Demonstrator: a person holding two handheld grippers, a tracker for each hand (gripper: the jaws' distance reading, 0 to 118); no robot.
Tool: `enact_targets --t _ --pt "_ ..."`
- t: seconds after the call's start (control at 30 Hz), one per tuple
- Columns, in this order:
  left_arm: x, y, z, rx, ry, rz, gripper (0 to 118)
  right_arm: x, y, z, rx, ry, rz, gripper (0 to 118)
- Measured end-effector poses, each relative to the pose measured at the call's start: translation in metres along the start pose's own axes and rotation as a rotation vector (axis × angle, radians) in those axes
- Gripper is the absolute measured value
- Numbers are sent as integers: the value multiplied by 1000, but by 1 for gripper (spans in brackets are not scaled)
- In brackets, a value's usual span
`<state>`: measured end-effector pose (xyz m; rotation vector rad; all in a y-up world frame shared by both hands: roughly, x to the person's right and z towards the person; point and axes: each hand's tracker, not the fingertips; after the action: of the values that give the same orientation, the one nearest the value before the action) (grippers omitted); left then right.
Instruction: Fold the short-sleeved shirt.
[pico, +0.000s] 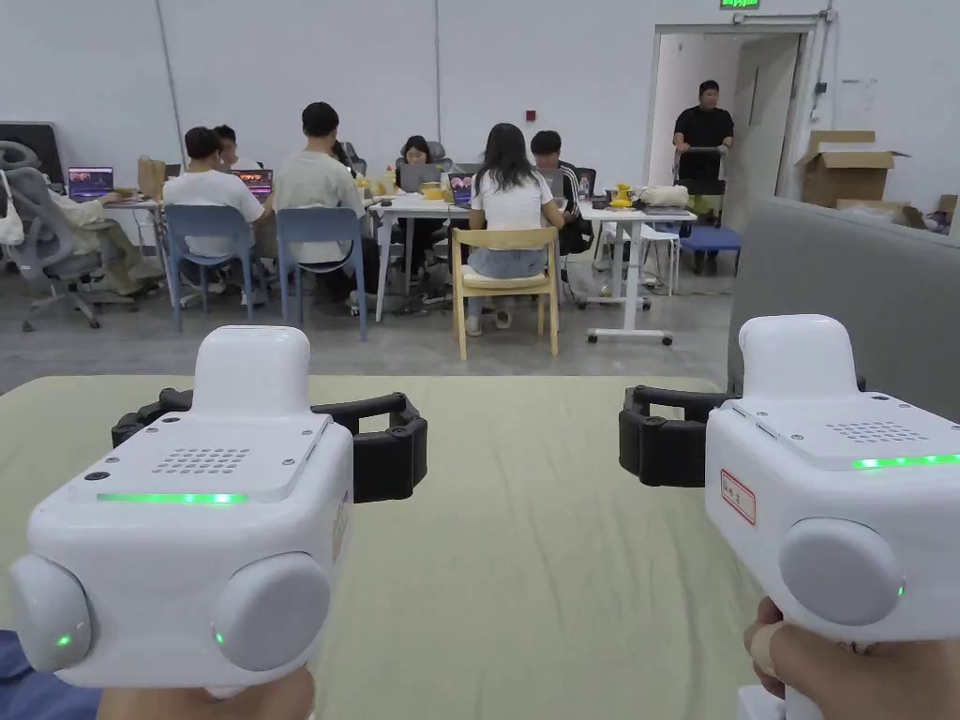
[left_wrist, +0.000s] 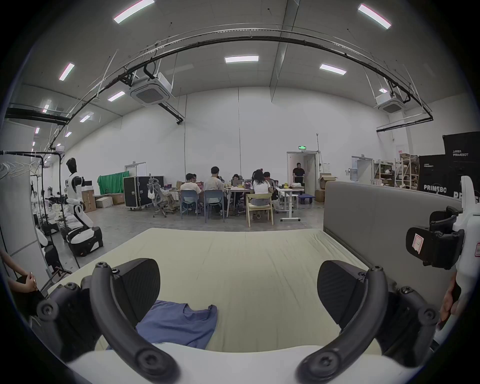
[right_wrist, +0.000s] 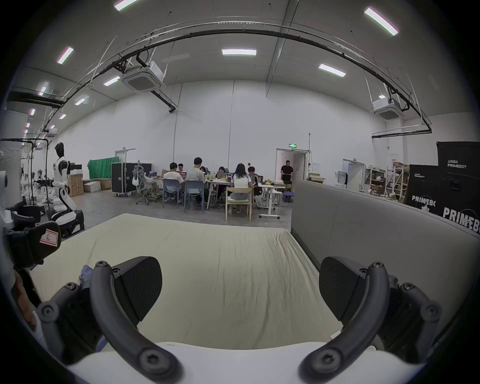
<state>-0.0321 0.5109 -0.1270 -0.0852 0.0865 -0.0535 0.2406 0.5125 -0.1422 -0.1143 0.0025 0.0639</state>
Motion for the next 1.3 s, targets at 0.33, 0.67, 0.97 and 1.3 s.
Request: enact_targets --t 0.33,0.67,0.97,1.3 --pt "-1 7 2 7 -2 5 118 -1 3 1 2 1 -1 118" --pt "2 8 3 7 -9 8 118 0 5 4 7 -4 -2 118" --pt "3 9 6 12 -11 10 118 0 4 6 6 -6 2 118" --pt "4 9 7 11 -13 9 118 -1 4 8 11 -7 8 118"
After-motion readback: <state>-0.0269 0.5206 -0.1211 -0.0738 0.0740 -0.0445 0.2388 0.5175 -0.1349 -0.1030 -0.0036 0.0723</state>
